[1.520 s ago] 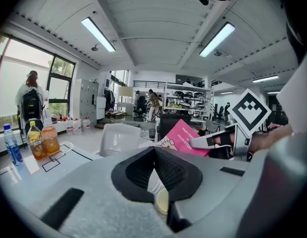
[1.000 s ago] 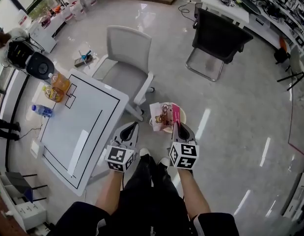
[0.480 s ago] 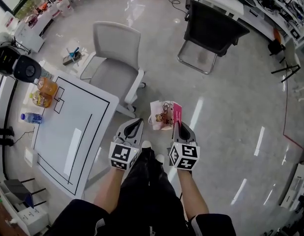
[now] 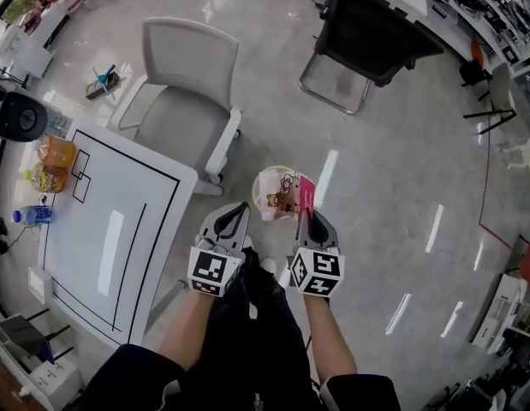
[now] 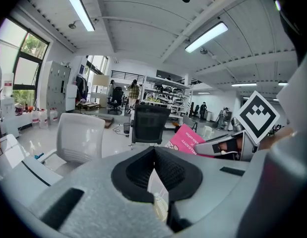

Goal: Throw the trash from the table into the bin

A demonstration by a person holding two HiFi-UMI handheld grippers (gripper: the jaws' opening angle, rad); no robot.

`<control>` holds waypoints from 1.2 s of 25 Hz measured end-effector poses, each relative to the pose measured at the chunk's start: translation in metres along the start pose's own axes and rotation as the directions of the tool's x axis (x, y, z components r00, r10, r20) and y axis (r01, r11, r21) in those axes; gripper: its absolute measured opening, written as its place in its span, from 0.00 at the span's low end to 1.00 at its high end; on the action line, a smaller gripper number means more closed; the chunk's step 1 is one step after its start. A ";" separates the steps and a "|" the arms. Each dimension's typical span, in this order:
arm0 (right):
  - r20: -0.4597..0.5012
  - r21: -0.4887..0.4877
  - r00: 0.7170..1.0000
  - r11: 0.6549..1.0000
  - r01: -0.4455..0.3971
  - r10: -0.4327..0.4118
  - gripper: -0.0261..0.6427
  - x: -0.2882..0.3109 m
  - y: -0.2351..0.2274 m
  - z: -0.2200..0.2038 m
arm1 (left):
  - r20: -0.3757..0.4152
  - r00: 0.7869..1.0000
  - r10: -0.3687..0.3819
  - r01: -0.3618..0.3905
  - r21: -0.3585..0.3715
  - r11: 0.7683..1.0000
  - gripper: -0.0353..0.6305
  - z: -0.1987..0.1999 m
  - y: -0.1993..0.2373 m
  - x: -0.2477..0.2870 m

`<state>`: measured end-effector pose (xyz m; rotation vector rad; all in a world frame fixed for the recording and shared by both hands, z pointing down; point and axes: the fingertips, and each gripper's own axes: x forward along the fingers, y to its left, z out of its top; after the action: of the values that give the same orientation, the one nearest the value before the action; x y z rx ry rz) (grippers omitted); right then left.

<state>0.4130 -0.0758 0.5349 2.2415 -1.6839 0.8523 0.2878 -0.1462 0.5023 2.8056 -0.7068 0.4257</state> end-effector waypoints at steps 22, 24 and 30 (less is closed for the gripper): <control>-0.055 0.020 0.998 1.000 0.015 -0.013 0.06 0.048 -0.019 -0.014 | -0.049 0.998 -0.033 0.032 -0.010 0.999 0.06 -0.017 0.007 0.049; -0.060 0.019 0.998 1.000 0.004 -0.003 0.06 0.057 -0.025 -0.016 | -0.055 0.998 -0.021 0.020 -0.009 1.000 0.06 -0.020 0.009 0.058; -0.076 0.015 0.997 1.000 -0.017 0.018 0.06 0.087 -0.046 -0.029 | -0.072 0.997 0.003 -0.004 -0.017 1.000 0.06 -0.040 0.008 0.087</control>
<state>0.4622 -0.1168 0.6150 2.1777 -1.6704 0.9443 0.3481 -0.1794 0.5690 2.7576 -0.6971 0.5164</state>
